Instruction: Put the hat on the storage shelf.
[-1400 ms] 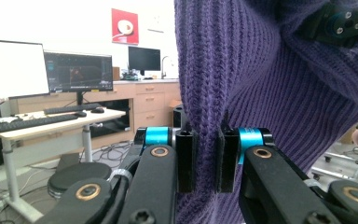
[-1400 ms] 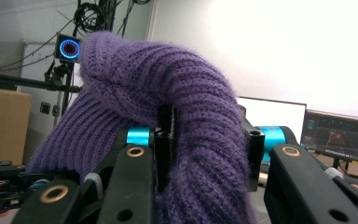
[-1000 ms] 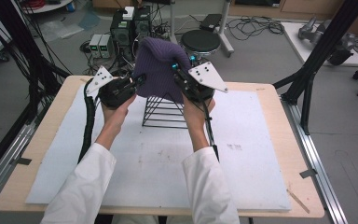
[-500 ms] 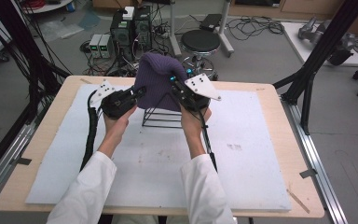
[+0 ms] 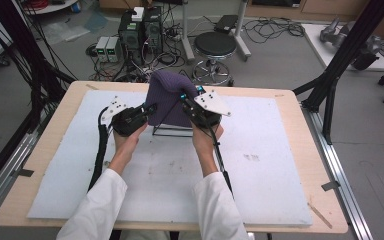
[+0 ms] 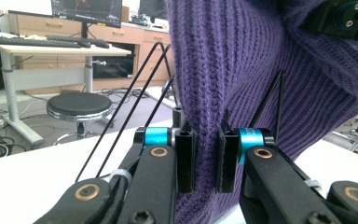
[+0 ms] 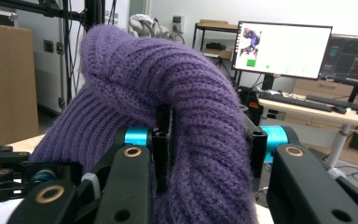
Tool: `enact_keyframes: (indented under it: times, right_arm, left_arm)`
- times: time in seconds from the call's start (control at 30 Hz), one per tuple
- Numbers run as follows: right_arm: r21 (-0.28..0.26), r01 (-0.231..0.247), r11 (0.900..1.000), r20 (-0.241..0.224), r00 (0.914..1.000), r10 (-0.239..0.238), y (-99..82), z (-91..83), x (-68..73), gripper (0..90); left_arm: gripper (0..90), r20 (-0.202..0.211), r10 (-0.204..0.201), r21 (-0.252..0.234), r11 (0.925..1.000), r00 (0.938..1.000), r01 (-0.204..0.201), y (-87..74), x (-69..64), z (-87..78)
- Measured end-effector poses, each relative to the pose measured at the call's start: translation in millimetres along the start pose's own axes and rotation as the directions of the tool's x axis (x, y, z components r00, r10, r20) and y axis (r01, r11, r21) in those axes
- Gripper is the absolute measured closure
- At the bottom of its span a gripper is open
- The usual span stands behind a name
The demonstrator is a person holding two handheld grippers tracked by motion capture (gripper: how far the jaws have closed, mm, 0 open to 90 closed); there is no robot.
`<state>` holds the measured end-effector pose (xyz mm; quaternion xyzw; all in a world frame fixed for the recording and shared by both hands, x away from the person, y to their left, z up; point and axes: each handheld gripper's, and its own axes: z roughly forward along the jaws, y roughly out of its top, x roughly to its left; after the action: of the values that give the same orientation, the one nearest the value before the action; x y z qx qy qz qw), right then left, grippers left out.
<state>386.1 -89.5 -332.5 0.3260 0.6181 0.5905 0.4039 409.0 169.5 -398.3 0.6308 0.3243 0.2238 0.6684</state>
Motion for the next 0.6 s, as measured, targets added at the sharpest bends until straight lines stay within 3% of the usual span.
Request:
enact_keyframes:
  times: [0.27, 0.37, 0.6]
  right_arm:
    - [0.022, -0.007, 0.9997, -0.001, 1.0, 0.007, -10.4, 0.0, 4.1, 64.4]
    - [0.019, -0.028, 0.9994, 0.02, 0.9994, 0.027, -18.1, -1.7, 5.4, 64.3]
    - [0.039, -0.055, 0.9977, 0.033, 0.998, 0.053, -29.1, -1.4, 3.2, 63.3]
  left_arm:
    - [81.1, -0.012, -0.024, 0.021, 0.9995, 0.9996, 0.024, -15.1, 2.6, -0.7]
    - [81.1, -0.017, -0.028, 0.028, 0.9992, 0.9995, 0.028, -17.8, 2.5, 1.2]
    - [80.5, -0.026, -0.043, 0.078, 0.9959, 0.9987, 0.045, -27.7, 5.3, 5.7]
